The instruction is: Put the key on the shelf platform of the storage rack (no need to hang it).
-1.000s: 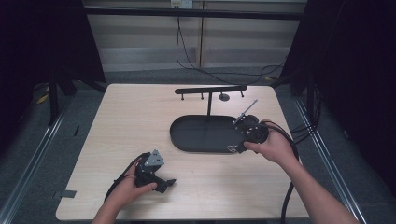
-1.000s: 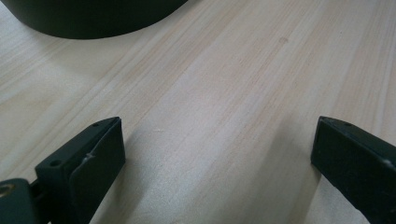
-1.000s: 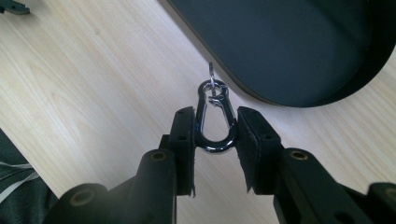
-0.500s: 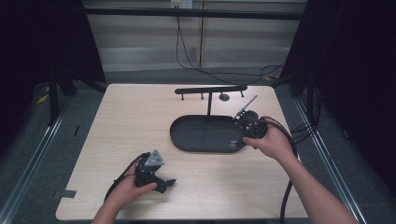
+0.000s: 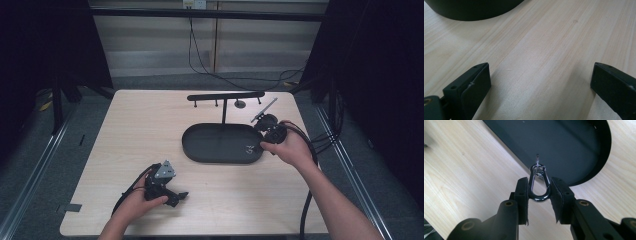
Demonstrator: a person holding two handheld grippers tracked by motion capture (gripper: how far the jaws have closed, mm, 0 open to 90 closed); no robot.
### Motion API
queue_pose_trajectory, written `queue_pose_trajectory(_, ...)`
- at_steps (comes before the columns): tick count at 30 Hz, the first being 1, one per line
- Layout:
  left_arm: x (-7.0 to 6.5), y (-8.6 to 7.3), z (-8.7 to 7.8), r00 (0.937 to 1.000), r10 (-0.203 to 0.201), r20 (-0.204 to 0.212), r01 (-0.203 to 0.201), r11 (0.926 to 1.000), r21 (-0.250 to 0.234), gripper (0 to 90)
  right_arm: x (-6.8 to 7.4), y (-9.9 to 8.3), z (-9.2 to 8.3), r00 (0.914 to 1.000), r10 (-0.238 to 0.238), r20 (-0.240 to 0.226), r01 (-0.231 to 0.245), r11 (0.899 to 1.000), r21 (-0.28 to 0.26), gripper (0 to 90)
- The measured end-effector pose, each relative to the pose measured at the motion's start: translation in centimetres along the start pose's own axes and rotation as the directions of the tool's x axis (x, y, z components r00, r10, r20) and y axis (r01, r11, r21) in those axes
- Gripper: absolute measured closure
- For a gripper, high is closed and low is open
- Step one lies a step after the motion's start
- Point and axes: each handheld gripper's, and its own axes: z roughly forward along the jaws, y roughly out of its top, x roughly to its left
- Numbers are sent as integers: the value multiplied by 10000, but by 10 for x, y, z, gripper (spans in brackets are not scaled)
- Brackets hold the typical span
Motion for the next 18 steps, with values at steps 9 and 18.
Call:
queue_pose_trajectory(9,0,0,0,10000,45,-20,-45,10000,-6,26,-2,7,2,9998,51,181,-51,10000,-16,686)
queue_pose_trajectory(18,0,0,0,10000,-8,-28,7,10000,-49,26,-6,13,9,9993,156,325,-158,9999,65,686)
